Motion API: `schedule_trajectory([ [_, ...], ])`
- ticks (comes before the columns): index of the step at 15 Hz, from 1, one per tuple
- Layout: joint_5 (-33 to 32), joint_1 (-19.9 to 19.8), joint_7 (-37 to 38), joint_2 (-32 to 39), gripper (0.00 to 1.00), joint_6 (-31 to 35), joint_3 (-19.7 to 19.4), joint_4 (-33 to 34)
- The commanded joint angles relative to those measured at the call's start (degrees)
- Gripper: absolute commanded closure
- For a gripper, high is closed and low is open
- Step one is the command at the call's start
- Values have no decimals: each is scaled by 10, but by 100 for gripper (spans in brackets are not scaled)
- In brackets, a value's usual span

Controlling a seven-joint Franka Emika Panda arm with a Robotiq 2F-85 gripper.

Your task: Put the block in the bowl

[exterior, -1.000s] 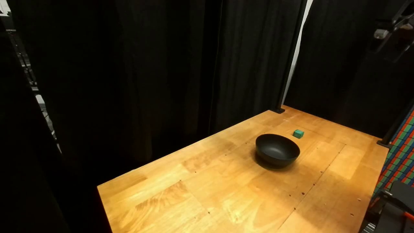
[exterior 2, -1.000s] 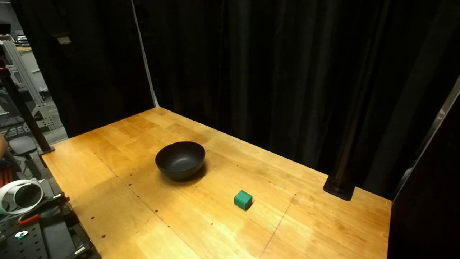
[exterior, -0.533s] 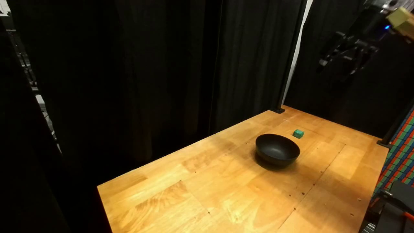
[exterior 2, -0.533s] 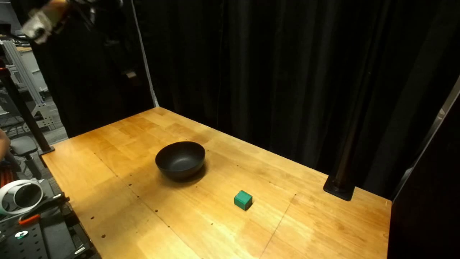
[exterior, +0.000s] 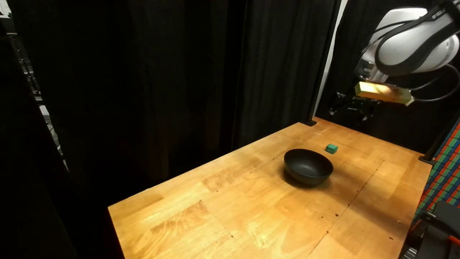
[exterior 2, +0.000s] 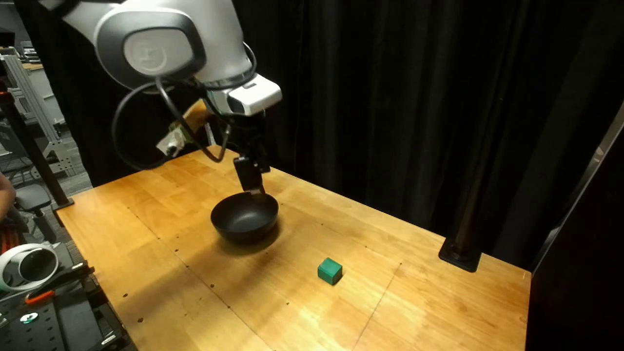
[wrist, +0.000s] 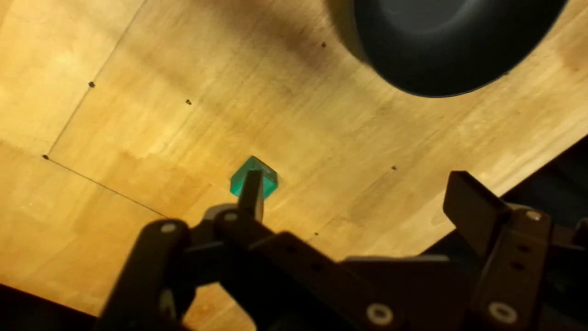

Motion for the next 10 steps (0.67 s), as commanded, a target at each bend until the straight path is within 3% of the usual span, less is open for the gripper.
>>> schedule_trajectory([
  [1, 5, 18, 50, 150, 0, -4, -48, 117],
  [6, 104, 15, 43, 281, 0, 21, -75, 217],
  [10, 157, 10, 45, 347, 0, 17, -88, 276],
])
